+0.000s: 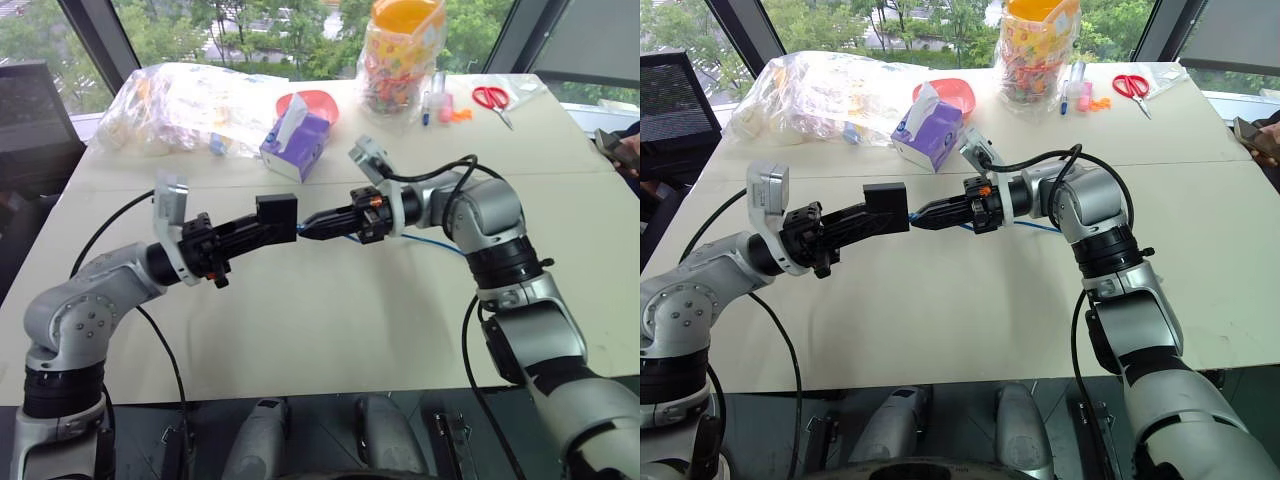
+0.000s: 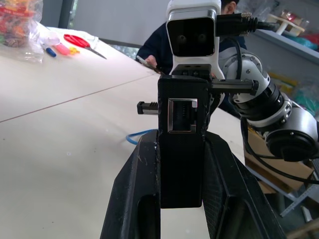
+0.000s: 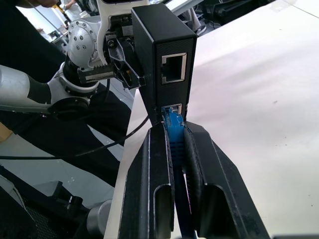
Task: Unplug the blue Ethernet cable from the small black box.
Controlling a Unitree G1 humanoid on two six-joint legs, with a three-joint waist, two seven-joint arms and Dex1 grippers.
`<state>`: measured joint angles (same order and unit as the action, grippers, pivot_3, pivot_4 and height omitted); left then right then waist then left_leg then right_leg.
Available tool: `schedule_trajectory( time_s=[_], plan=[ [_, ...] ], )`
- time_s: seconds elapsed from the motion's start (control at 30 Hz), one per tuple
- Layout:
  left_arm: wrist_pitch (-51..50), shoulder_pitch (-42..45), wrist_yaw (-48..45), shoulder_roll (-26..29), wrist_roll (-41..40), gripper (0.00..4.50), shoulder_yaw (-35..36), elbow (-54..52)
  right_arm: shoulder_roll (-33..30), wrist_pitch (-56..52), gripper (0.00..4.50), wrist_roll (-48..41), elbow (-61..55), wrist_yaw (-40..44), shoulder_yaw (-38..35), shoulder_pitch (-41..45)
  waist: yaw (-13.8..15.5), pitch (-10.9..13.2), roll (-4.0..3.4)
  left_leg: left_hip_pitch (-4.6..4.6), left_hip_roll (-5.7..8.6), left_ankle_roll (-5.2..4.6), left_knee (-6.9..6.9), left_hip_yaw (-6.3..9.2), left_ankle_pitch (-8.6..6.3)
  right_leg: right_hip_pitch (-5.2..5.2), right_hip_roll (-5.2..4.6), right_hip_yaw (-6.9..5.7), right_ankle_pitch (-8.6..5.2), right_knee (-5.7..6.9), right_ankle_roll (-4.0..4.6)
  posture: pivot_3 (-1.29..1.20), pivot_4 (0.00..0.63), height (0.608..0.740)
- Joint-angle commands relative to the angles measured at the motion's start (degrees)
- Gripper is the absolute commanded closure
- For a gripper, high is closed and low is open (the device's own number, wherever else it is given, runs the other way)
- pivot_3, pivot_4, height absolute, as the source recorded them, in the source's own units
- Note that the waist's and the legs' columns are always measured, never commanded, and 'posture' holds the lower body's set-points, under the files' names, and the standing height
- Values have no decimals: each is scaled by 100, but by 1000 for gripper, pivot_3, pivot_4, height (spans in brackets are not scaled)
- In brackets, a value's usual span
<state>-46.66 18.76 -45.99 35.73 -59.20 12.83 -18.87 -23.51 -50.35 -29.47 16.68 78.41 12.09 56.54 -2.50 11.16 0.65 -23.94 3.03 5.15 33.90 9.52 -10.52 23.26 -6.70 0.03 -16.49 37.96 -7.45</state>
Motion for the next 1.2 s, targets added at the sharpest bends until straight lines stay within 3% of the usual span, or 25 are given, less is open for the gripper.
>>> schedule_trajectory(
  time_s=[0.03, 0.43, 0.63, 0.83, 1.2],
  plan=[
    [70, -23, -46, 66, -72, 4019, 108, -245, 14, 135, 4400, 26, 70, -5, -62, 153, -2, 0, 0, 0, 0, 0, 0, 0, 0, 0, 0, 0, 0, 0, 0, 0, 150, 726],
    [47, -180, -124, 287, -140, 4019, 224, -332, -763, 1326, 4400, 605, 2287, 19, -149, 480, -5, 0, 0, 0, 0, 0, 1, 0, 0, 0, 0, 0, 0, 1, 0, 0, 150, 726],
    [89, -162, -119, 255, -193, 4019, 165, -341, -1024, 1747, 4400, 673, 2788, 42, -30, 448, -4, 0, 0, 0, 0, 0, 1, 0, 0, 0, 0, 0, 0, 1, 0, 0, 150, 726],
    [-11, 75, -73, 216, -533, 4019, 184, -414, -1104, 1556, 4400, 530, 2412, 358, 55, 289, -3, 0, 0, 0, 0, 1, 2, 0, 0, 0, 0, 0, 1, 2, 0, 0, 150, 726],
    [-435, 591, -41, 428, -1288, 4019, 287, -470, -1235, -235, 4400, -551, 659, 767, -153, 74, -15, 0, 1, -2, 0, -1, 4, -1, -1, 2, 0, 0, 0, 2, -1, 0, 150, 726]
  ],
)
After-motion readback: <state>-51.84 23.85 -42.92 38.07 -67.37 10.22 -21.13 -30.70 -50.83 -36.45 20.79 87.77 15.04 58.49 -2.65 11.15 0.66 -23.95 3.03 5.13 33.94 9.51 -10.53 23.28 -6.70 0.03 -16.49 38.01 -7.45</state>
